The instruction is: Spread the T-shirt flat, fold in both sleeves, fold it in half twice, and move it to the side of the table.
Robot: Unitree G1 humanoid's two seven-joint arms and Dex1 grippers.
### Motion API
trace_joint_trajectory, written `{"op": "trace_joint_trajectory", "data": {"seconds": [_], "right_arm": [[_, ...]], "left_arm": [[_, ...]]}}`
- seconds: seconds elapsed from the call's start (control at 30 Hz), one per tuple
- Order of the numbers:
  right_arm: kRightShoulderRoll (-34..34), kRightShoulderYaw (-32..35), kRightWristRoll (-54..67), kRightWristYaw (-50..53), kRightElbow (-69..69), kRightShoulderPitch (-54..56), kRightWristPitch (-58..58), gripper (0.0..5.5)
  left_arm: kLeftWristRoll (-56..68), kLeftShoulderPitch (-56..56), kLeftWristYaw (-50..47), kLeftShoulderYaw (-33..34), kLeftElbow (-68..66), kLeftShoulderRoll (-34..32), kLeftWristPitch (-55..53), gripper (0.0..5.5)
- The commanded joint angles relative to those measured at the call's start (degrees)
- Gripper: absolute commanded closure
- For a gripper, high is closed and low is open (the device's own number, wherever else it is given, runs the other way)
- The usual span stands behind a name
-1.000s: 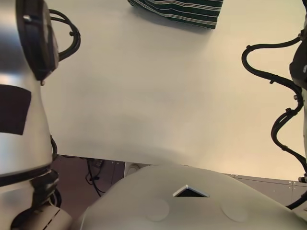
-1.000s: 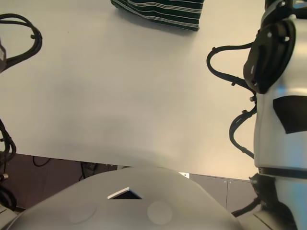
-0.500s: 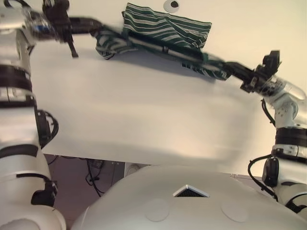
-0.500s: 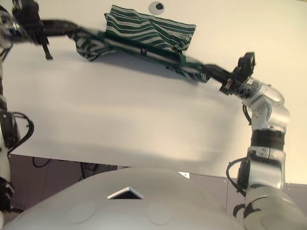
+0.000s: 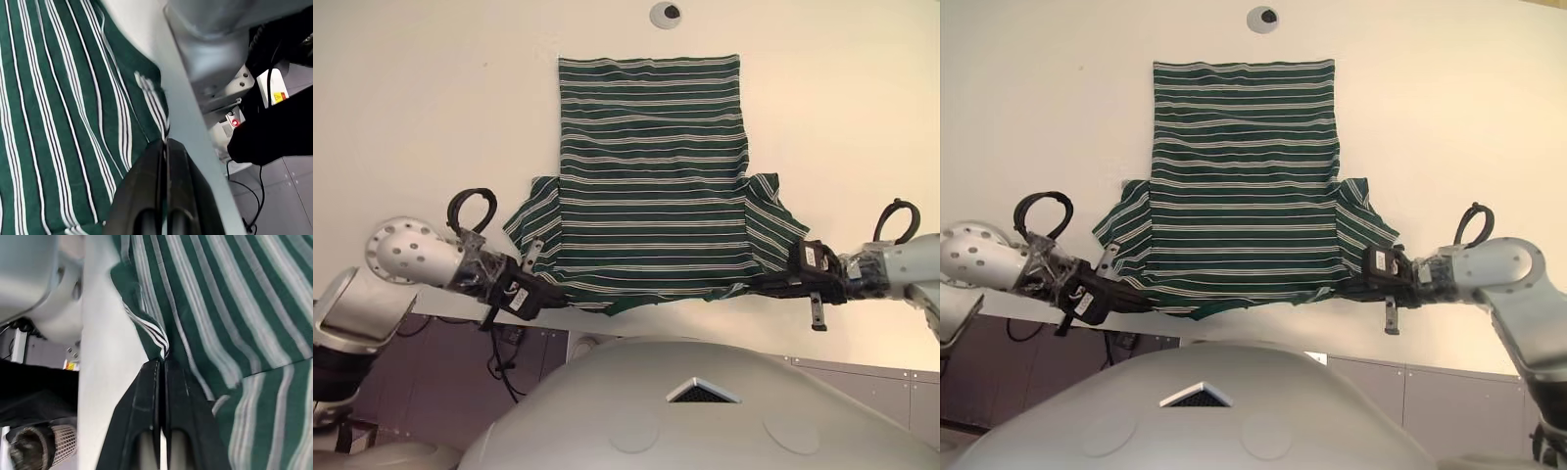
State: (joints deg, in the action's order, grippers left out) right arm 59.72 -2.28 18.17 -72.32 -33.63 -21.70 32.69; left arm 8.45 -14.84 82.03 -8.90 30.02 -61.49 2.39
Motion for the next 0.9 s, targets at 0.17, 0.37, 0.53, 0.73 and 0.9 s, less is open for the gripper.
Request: {"op": "trace_joint_trajectory", "data": {"seconds": [0.17,0.37,0.53,0.73,0.9], "right_arm": [[4.51,10.41,15.45,-10.34,0.30,0.44,2.84,4.45],[-15.87,0.75,8.11,6.60,28.84,38.04,-3.34,4.45],[-35.72,-10.92,-12.35,29.15,65.12,54.20,-23.43,4.45],[-42.73,-16.73,-22.62,42.94,93.67,61.13,-29.52,4.45],[-42.96,-16.55,-26.13,53.83,106.55,67.25,-31.15,4.45]], "left_arm": [[28.23,0.20,9.16,13.17,9.50,-15.93,-18.39,4.49],[3.93,44.38,-9.55,-8.21,-39.46,14.76,-14.11,4.49],[-20.74,58.36,-36.53,-22.12,-79.28,29.75,7.88,4.49],[-41.93,66.87,-65.64,-39.51,-99.92,38.29,11.45,4.49],[-46.28,72.15,-82.99,-40.04,-106.95,41.10,7.21,4.49]]}}
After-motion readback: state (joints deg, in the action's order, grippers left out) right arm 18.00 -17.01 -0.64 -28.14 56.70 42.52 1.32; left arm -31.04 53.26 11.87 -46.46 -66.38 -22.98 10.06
